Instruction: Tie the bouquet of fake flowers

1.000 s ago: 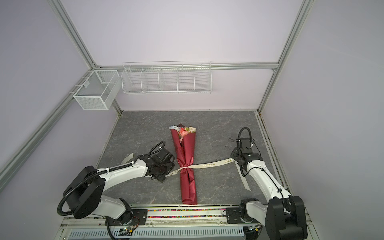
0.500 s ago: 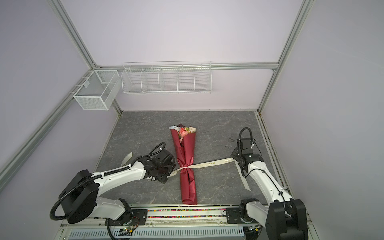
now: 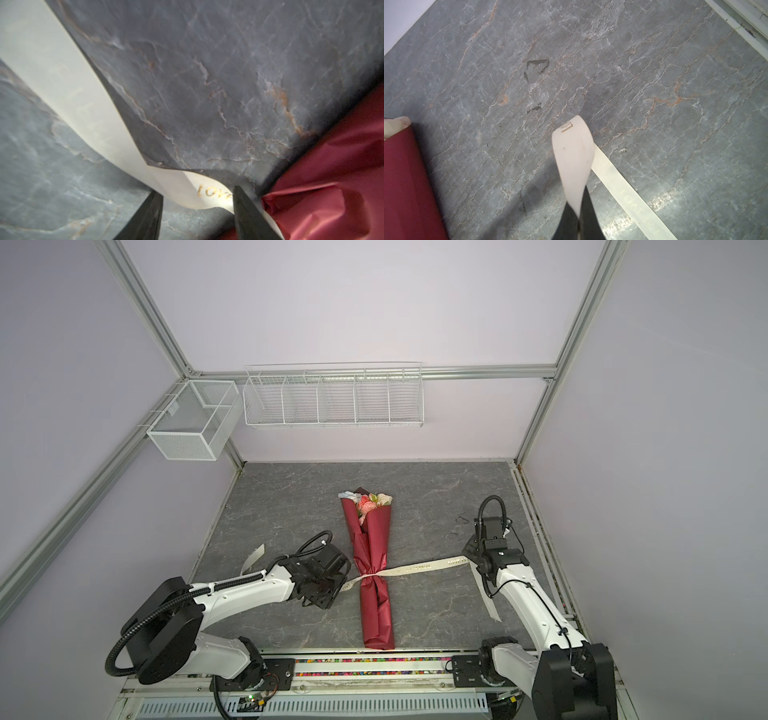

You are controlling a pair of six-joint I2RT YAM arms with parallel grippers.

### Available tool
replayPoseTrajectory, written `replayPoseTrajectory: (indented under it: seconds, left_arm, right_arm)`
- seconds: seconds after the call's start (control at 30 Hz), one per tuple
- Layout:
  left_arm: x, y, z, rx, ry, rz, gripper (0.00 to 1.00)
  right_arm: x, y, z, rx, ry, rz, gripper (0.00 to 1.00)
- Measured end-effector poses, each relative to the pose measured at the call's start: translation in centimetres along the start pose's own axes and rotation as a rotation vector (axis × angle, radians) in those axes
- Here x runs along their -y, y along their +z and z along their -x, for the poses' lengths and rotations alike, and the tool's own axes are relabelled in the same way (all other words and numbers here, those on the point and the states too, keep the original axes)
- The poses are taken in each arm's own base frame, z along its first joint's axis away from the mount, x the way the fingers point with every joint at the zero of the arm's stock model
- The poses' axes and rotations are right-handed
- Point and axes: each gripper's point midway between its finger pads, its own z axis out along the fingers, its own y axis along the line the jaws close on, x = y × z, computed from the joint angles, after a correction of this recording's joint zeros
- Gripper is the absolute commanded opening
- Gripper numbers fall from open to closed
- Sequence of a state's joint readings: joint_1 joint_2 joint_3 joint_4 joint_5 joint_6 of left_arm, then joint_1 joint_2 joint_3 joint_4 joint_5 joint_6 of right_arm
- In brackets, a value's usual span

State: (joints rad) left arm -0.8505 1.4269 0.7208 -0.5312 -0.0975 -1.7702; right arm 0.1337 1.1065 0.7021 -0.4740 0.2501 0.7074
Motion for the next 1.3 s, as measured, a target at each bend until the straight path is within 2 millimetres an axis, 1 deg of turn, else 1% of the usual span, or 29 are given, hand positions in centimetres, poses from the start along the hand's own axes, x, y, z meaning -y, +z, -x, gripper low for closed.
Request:
replayPoseTrajectory:
  seconds: [0.13,0.27,0.37,0.4,0.43,0.47,0.57,0.77,0.93,1.0,1.13,1.3]
  left_arm:
    - [-0.5,0.1,0.9,0.049,-0.004,0.011,0.26]
    - [-1.4,0.4,1.7,0.090,0.006,0.026,0.18]
    - [-1.4,0.4,2.3,0.125,0.015,0.019,0.14]
    - [-1.3,0.3,2.5,0.138,0.014,0.015,0.10]
    - [-1.2,0.3,2.8,0.150,0.009,0.011,0.02]
    - [-1.2,0.3,2.9,0.159,0.010,0.010,0.00]
    - [-0.8,0.2,3.5,0.195,0.017,-0.010,0.00]
    - [0.9,-0.1,4.4,0.249,0.093,-0.070,0.00]
    - [3.0,-0.3,6.3,0.248,0.154,-0.130,0.00]
    - [3.5,-0.3,6.7,0.234,0.177,-0.143,0.00]
    - [3.7,-0.1,7.0,0.213,0.239,-0.140,0.00]
    - [3.6,1.1,7.2,0.149,0.237,-0.141,0.00]
  right_arm:
    - [0.0,-0.3,0.2,0.009,0.005,0.007,0.06]
    - [0.0,-0.4,0.1,0.007,0.005,0.005,0.06]
    - [0.0,-0.4,0.1,0.006,0.005,0.004,0.06]
    - [0.1,-0.4,0.0,0.005,0.004,0.003,0.06]
    - [0.1,-0.4,0.0,0.002,0.003,0.001,0.06]
    - [0.2,-0.4,-0.1,0.000,0.002,-0.002,0.06]
    - [0.4,-0.4,-0.2,-0.006,-0.001,-0.012,0.06]
    - [0.6,-0.6,-0.1,0.002,0.000,-0.019,0.06]
    - [1.1,-0.7,0.0,0.011,-0.022,-0.042,0.06]
    - [1.3,-0.6,0.1,0.008,-0.032,-0.047,0.06]
    - [1.6,-0.2,-0.1,-0.013,-0.050,-0.054,0.06]
    - [1.9,-0.1,-0.3,-0.028,-0.046,-0.060,0.06]
